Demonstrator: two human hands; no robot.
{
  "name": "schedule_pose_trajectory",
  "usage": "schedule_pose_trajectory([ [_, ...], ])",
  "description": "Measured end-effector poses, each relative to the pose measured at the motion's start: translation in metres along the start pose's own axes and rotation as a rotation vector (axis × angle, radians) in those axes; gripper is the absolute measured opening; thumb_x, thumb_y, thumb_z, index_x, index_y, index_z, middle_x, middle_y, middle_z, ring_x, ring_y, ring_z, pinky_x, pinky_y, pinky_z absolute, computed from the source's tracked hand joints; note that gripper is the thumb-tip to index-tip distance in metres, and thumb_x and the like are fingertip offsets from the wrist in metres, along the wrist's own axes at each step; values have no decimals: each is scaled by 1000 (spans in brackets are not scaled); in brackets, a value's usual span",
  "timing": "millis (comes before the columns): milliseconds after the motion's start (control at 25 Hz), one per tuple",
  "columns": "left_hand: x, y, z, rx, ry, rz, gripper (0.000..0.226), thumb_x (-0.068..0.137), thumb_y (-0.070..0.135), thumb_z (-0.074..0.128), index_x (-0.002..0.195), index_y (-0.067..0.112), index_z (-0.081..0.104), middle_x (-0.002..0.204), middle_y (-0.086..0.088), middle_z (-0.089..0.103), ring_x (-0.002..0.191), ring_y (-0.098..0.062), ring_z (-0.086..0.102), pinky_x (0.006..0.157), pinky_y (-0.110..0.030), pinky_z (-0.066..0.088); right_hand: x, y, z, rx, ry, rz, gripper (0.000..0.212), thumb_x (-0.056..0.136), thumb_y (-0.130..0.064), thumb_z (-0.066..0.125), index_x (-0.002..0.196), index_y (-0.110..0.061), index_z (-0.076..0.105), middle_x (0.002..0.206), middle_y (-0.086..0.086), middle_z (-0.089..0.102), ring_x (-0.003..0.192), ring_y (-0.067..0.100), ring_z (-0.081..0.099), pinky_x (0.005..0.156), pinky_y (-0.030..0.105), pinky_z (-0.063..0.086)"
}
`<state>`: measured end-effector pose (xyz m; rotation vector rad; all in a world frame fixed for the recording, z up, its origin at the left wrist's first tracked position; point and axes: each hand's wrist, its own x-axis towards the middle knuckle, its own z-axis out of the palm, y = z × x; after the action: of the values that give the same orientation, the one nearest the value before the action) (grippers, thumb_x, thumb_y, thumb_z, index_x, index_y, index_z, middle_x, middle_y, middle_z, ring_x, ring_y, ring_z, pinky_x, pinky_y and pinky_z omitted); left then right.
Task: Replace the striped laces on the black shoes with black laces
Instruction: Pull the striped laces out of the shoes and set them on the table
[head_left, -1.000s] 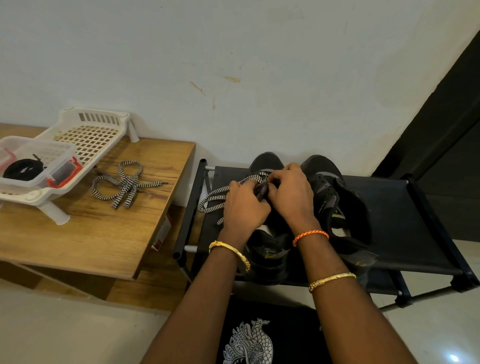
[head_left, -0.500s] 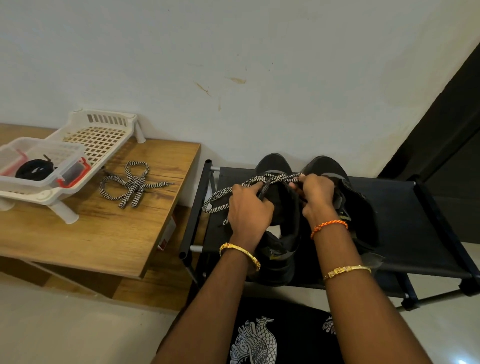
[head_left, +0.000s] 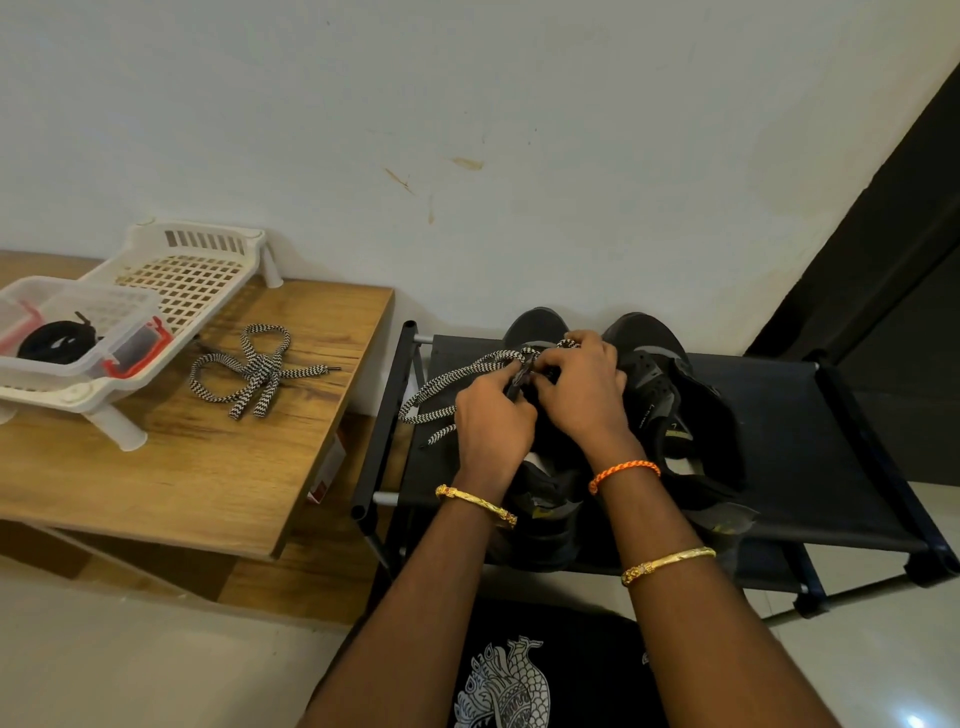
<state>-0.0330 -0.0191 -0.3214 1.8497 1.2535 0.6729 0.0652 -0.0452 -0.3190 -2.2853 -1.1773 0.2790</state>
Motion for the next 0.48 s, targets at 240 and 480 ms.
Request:
schedule_pose_trajectory([
  [240, -2, 2, 0, 10, 28, -4, 39, 87, 2, 51, 118, 19, 67, 99, -6, 68, 92, -22, 62, 66, -17, 44, 1, 3, -5, 456, 172, 77, 16, 82, -17, 70, 68, -24, 64, 131, 4, 42, 115, 19, 50, 99, 38, 40],
  [480, -4, 3, 1, 24, 69, -29, 45, 87, 1, 51, 124, 24, 62, 110, -8, 68, 95, -22, 62, 74, -22, 43, 7, 7, -36, 1431, 388, 307, 25, 94, -3, 50, 73, -16, 50, 75, 6, 66, 75, 20, 64, 72, 28, 50],
])
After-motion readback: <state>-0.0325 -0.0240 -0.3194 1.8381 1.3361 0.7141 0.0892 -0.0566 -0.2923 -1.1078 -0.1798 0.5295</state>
